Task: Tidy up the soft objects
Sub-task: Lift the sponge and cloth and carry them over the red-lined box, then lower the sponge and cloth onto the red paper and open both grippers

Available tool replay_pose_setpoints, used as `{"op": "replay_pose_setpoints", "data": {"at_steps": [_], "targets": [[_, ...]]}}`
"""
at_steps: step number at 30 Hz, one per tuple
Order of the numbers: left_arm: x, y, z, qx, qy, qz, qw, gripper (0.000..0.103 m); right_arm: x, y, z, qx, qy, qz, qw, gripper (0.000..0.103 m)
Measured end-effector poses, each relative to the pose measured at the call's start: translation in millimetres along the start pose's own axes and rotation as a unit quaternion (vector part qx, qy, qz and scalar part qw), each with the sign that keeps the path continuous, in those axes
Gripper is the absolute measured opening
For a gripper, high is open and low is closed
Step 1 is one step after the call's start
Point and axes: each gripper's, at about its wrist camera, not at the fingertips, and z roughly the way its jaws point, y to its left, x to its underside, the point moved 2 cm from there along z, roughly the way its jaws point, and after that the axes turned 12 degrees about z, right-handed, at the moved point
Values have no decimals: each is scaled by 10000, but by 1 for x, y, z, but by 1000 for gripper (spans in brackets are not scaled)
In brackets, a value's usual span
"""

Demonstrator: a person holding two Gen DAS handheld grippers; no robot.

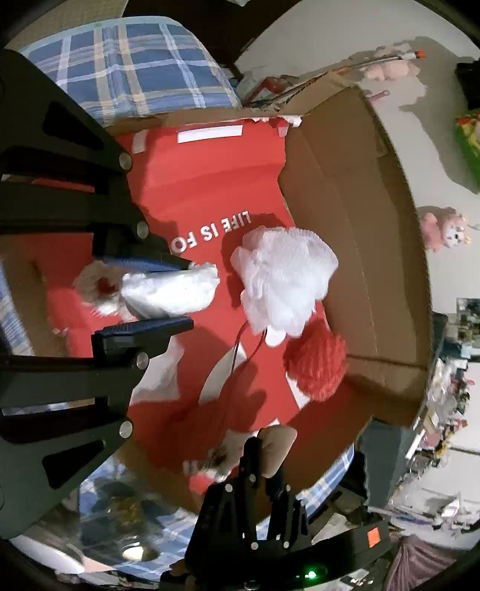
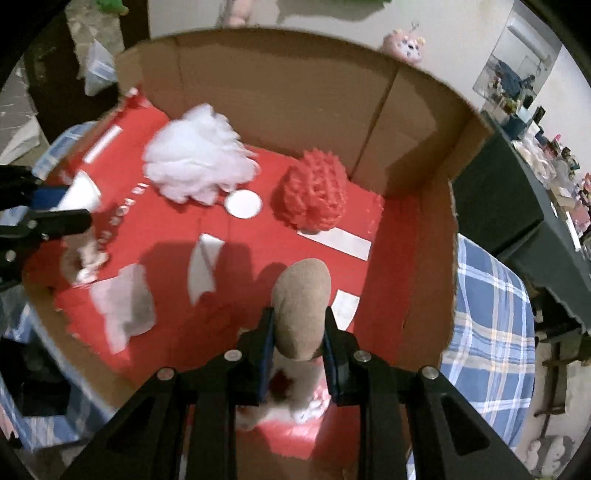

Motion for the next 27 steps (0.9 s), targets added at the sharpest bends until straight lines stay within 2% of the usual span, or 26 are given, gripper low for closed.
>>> {"op": "replay_pose_setpoints", "data": {"at_steps": [4,11,16,24,27], "targets": [[-6,14,20,-9,279,-81,9996,22,-7,-3,17,147,267,30,9995,26],[-7,27,54,-151,698,-199,9973,22,-13,-7,29,338,482,32,9983,30],[-7,29,64,-273,801,-207,9962,22,-13,-11,32,386,522,36,9979,34],[-6,31,68,-236,788,-260,9963,24,-14,-13,31,392,530,4,9978,42],[-4,34,71,-264,811,-210,9961,31,-18,-13,32,342,544,14,9979,47]]}}
